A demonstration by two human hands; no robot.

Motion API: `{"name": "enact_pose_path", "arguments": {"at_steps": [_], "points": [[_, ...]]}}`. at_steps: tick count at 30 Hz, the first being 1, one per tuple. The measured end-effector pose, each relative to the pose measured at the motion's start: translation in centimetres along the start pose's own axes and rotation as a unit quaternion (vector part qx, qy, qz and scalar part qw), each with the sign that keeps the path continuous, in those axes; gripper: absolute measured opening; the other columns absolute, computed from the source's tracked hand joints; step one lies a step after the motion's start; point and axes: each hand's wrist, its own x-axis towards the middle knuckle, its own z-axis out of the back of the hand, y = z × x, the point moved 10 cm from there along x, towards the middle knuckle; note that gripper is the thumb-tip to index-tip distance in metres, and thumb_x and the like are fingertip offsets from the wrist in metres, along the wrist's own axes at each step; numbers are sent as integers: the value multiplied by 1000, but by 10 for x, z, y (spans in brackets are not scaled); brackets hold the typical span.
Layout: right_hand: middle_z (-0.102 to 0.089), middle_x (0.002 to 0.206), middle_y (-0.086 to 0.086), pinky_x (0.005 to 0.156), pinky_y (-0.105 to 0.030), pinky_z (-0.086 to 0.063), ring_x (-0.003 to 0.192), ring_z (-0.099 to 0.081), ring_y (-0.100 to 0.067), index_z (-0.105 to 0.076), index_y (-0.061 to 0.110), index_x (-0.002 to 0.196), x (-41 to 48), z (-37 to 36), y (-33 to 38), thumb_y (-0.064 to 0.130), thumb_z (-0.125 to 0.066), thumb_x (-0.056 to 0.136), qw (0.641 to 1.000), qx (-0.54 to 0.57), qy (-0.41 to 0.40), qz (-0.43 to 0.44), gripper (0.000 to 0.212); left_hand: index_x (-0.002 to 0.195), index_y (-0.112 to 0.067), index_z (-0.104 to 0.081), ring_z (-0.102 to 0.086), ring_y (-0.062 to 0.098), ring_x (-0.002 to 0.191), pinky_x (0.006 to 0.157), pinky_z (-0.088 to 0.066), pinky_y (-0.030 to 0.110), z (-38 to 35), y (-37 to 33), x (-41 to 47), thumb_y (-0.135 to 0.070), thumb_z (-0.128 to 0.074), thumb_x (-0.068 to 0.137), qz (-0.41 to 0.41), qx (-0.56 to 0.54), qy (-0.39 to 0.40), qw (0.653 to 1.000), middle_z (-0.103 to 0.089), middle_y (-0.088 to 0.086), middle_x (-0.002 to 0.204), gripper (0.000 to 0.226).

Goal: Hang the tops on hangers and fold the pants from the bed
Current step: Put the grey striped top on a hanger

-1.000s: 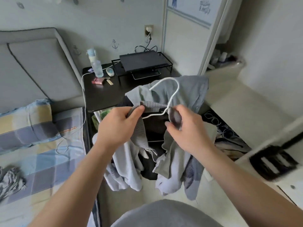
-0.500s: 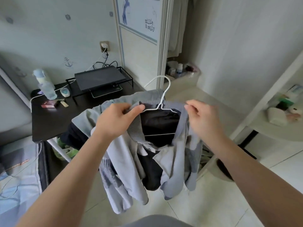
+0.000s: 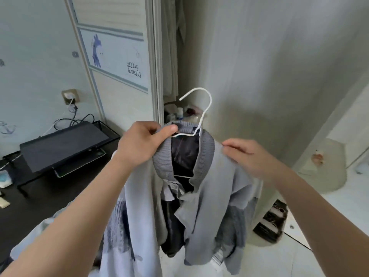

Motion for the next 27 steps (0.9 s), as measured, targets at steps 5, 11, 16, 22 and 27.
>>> {"name": "enact_pose_path", "arguments": {"at_steps": [5, 11, 16, 22, 27], "points": [[-56, 75, -11, 68, -32, -40, 69, -50, -15, -61, 9, 81, 20, 41, 0, 17, -54, 102, 995, -55, -74, -43, 23, 55, -16, -48, -42, 7, 49, 59, -33, 30, -41, -14, 85, -77, -58, 71, -68, -49, 75, 994, -42, -12, 48, 64], [-42, 69, -10, 65, -33, -28, 68, -38, -19, -51, 3, 69, 18, 106, 2, 10, -58, 99, 961, 23, -255, -101, 32, 64, -23, -59, -49, 9, 58, 62, -42, 37, -81, -72, 162, -74, -59, 73, -202, -67, 121, 970, -49, -9, 56, 52], [-50, 81, -16, 76, -37, -30, 78, -42, -26, -53, -17, 84, 11, 161, 2, 8, -58, 97, 910, 120, -368, -151, 29, 124, -35, -63, -51, 21, 125, 104, -41, 37, -97, -126, 210, -77, -56, 75, -295, 27, 118, 948, -61, -3, 128, 65], [-69, 78, -14, 70, -29, -49, 70, -63, -24, -68, 1, 86, 53, 210, 13, 7, -60, 95, 859, 200, -450, -141, 14, 128, -41, -56, -40, 13, 135, 110, -34, 32, -102, -177, 256, -71, -62, 79, -325, -29, 183, 927, -51, -13, 135, 57], [-75, 99, -17, 92, -41, -54, 93, -70, -30, -70, 4, 87, 131, 248, 13, 7, -61, 94, 833, 250, -480, -112, 12, 114, -44, -58, -48, -4, 117, 84, -30, 2, -91, -205, 297, -60, -63, 84, -336, -70, 197, 918, -54, -24, 120, 34]]}}
